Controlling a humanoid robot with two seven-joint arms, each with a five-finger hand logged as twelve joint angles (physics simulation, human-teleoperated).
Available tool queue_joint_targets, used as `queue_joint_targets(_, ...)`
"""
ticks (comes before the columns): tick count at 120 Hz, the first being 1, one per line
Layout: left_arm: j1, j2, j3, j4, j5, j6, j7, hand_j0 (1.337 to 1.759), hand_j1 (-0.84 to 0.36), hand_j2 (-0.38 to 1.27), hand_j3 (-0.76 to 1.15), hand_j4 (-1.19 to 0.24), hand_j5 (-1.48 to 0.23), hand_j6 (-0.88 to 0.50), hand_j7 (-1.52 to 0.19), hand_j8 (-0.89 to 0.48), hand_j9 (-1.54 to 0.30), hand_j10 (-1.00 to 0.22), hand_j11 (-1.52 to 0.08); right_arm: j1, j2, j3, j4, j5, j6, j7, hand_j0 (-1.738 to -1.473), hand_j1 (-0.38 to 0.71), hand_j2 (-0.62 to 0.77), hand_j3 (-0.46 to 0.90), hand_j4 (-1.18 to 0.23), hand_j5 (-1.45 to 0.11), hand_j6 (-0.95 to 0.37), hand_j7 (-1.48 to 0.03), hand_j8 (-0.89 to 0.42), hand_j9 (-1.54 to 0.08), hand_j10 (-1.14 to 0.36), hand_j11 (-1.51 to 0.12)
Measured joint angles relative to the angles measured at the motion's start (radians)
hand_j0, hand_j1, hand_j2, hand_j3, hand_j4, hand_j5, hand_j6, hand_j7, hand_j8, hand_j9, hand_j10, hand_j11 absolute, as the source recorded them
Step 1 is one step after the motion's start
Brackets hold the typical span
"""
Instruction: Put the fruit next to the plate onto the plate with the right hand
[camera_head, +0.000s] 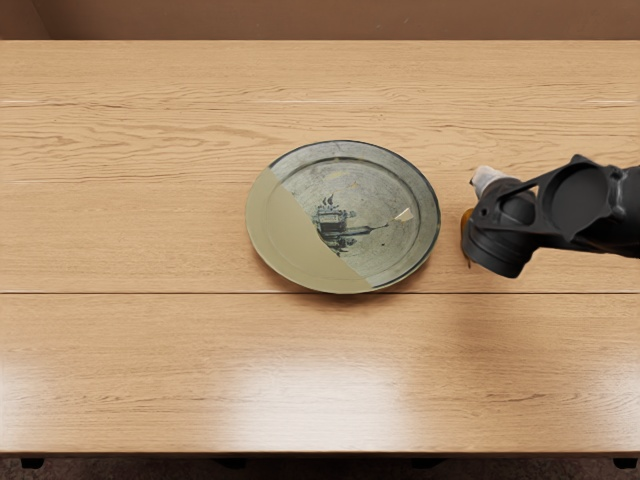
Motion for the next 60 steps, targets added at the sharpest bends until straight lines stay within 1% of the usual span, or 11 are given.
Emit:
queue_joint_targets(44, 0.0, 0.0, 0.0, 0.0, 0.0, 0.0, 0.0, 1.658, 0.35, 0.0, 0.0, 0.0, 0.0, 0.0, 0.0, 0.0, 0.0, 0.0, 0.0, -0.036, 0.029, 0.001, -0.054, 0.0, 0.0, 0.0, -1.658, -0.09, -0.04, 0.0, -0.22, -0.28, -0.22, -0.28, -0.22, -0.28, -0.22, -0.28)
queue_joint_targets(60, 0.0, 0.0, 0.0, 0.0, 0.0, 0.0, 0.0, 1.658, 0.35, 0.0, 0.0, 0.0, 0.0, 0.0, 0.0, 0.0, 0.0, 0.0, 0.0, -0.036, 0.036, 0.002, -0.066, 0.004, 0.0, 0.0, -1.658, -0.13, -0.04, 0.0, -0.18, -0.23, -0.18, -0.23, -0.18, -0.23, -0.18, -0.23)
